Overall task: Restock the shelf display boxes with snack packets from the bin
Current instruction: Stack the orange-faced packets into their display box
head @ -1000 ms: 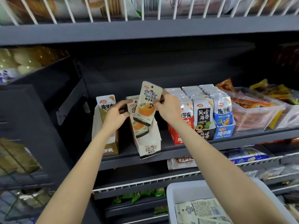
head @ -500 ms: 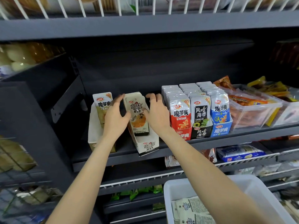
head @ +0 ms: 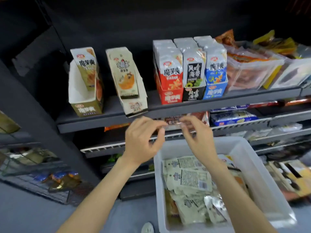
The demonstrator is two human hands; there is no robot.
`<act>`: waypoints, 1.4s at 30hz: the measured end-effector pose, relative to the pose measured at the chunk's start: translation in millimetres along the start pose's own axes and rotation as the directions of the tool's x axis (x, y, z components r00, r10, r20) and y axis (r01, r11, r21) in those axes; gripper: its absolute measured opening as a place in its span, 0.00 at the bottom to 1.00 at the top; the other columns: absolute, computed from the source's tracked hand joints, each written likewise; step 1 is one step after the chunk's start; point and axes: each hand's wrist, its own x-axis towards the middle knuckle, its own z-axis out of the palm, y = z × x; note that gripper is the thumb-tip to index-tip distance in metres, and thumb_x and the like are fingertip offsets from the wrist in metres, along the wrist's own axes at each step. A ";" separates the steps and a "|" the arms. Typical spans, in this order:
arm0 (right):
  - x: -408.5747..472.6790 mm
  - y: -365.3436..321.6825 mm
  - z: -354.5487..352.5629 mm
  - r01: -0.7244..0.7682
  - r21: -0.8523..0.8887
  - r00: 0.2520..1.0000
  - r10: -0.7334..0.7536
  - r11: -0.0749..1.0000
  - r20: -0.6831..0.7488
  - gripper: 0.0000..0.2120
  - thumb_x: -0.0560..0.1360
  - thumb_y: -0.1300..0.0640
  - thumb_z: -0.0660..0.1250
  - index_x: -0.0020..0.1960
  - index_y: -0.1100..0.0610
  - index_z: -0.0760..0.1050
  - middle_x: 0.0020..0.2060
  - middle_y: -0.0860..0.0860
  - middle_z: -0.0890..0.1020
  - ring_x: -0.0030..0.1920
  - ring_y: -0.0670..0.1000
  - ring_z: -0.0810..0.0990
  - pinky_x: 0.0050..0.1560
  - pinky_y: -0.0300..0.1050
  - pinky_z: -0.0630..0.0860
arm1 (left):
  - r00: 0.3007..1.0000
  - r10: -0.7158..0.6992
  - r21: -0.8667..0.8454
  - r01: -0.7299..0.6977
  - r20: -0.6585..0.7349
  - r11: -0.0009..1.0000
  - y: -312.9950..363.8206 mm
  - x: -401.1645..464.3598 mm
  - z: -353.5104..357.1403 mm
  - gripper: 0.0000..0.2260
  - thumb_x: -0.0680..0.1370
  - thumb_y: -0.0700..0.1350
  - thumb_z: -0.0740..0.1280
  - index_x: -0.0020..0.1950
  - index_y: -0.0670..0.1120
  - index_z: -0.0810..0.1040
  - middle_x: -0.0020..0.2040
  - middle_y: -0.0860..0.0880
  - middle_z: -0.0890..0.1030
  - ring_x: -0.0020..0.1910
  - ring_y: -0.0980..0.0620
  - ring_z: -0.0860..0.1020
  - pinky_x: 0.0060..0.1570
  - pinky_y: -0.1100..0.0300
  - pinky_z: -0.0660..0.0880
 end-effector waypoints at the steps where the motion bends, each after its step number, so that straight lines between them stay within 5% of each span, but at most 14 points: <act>1: -13.2 14.2 -3.9 -0.069 -0.030 0.995 0.071 0.997 0.071 0.06 0.76 0.61 0.65 0.52 0.55 0.77 0.43 0.47 0.82 0.40 0.44 0.79 0.43 0.39 0.75 | 0.994 -0.025 -0.031 0.028 0.111 0.999 6.4 -11.9 8.6 0.09 0.77 0.44 0.63 0.46 0.44 0.83 0.41 0.51 0.83 0.41 0.52 0.78 0.41 0.59 0.74; 3: -37.9 39.6 -9.9 -0.163 -0.096 0.958 0.181 0.982 0.223 0.07 0.75 0.62 0.66 0.52 0.54 0.78 0.41 0.46 0.82 0.40 0.45 0.80 0.44 0.44 0.78 | 0.923 -0.119 -0.014 0.134 0.366 0.991 18.4 -32.8 25.6 0.10 0.77 0.46 0.62 0.51 0.47 0.81 0.45 0.54 0.82 0.47 0.55 0.77 0.44 0.60 0.75; 7: -73.5 66.6 -17.9 -0.156 -0.297 0.833 0.287 0.942 0.473 0.10 0.76 0.58 0.66 0.58 0.54 0.77 0.52 0.47 0.81 0.52 0.46 0.78 0.54 0.37 0.72 | 0.580 -0.321 0.143 0.332 0.749 0.932 28.0 -65.1 62.8 0.17 0.78 0.48 0.63 0.67 0.52 0.72 0.64 0.55 0.75 0.65 0.54 0.69 0.61 0.58 0.68; 13: -100.4 84.2 -7.5 0.037 -0.403 0.609 0.299 0.915 0.735 0.32 0.71 0.41 0.69 0.72 0.45 0.63 0.69 0.43 0.68 0.70 0.47 0.64 0.70 0.48 0.61 | 0.094 -0.375 0.345 0.235 0.922 0.908 23.5 -86.4 103.8 0.43 0.69 0.50 0.74 0.77 0.47 0.52 0.75 0.46 0.60 0.73 0.46 0.60 0.69 0.52 0.63; 16: -103.2 87.5 -4.1 0.137 -0.436 0.557 0.295 0.890 0.777 0.33 0.71 0.40 0.68 0.72 0.46 0.62 0.71 0.44 0.66 0.71 0.48 0.62 0.71 0.51 0.61 | -0.045 -0.362 0.360 0.260 0.931 0.896 15.5 -90.3 115.4 0.50 0.68 0.52 0.75 0.78 0.49 0.42 0.77 0.45 0.53 0.75 0.44 0.55 0.71 0.50 0.60; 19: -103.2 91.7 -11.2 0.114 -0.426 0.579 0.289 0.897 0.762 0.26 0.73 0.43 0.67 0.70 0.45 0.67 0.70 0.42 0.68 0.70 0.46 0.65 0.68 0.48 0.65 | -0.043 -0.314 0.308 0.360 0.948 0.881 12.0 -86.5 120.6 0.43 0.73 0.55 0.68 0.78 0.51 0.43 0.78 0.46 0.53 0.75 0.46 0.55 0.71 0.50 0.61; 24: -110.5 102.0 -34.8 -0.056 -0.488 0.673 0.394 0.871 0.626 0.16 0.78 0.54 0.61 0.65 0.49 0.72 0.59 0.45 0.79 0.54 0.45 0.79 0.51 0.37 0.75 | 0.078 -0.357 0.314 0.329 0.931 0.890 10.6 -89.4 126.5 0.33 0.77 0.52 0.62 0.78 0.51 0.49 0.75 0.47 0.61 0.70 0.47 0.65 0.65 0.52 0.69; 29: -113.4 107.3 -45.4 -0.107 -0.594 0.761 0.450 0.797 0.467 0.15 0.82 0.56 0.53 0.67 0.52 0.66 0.44 0.50 0.82 0.40 0.51 0.81 0.34 0.41 0.71 | 0.119 -0.391 0.354 0.249 0.912 0.901 11.4 -92.9 133.0 0.34 0.74 0.57 0.68 0.76 0.53 0.59 0.69 0.48 0.66 0.66 0.47 0.67 0.61 0.54 0.70; 33: -112.0 106.0 -47.3 -0.322 -0.504 0.823 0.500 0.802 0.270 0.16 0.79 0.62 0.56 0.66 0.55 0.63 0.37 0.53 0.79 0.35 0.56 0.77 0.25 0.44 0.63 | 0.155 -0.382 0.327 0.290 0.911 0.899 8.3 -90.3 133.6 0.28 0.75 0.53 0.69 0.73 0.53 0.65 0.68 0.49 0.70 0.65 0.48 0.69 0.62 0.55 0.68; 36: -103.4 103.8 -51.7 -0.437 -0.305 0.841 0.504 0.846 0.196 0.12 0.77 0.63 0.60 0.60 0.57 0.68 0.41 0.54 0.80 0.36 0.56 0.79 0.26 0.46 0.69 | 0.117 -0.347 0.308 0.264 0.930 0.914 4.6 -84.3 130.2 0.26 0.74 0.54 0.69 0.71 0.54 0.68 0.65 0.50 0.74 0.62 0.50 0.73 0.59 0.55 0.70; 38: -96.3 103.3 -53.7 -0.504 -0.177 0.830 0.531 0.845 0.171 0.11 0.77 0.63 0.62 0.58 0.55 0.68 0.45 0.52 0.83 0.38 0.53 0.81 0.33 0.52 0.77 | 0.092 -0.332 0.300 0.253 0.939 0.920 1.1 -78.1 124.6 0.26 0.72 0.56 0.71 0.69 0.55 0.71 0.63 0.53 0.76 0.60 0.51 0.74 0.58 0.56 0.71; 42: -77.8 94.9 -57.7 -0.620 0.060 0.778 0.605 0.782 0.169 0.11 0.77 0.61 0.65 0.58 0.53 0.70 0.50 0.48 0.82 0.47 0.49 0.82 0.46 0.48 0.78 | 0.114 -0.276 0.232 0.302 0.954 0.925 -1.8 -69.5 111.1 0.18 0.75 0.50 0.70 0.65 0.53 0.76 0.63 0.56 0.77 0.60 0.55 0.75 0.61 0.59 0.69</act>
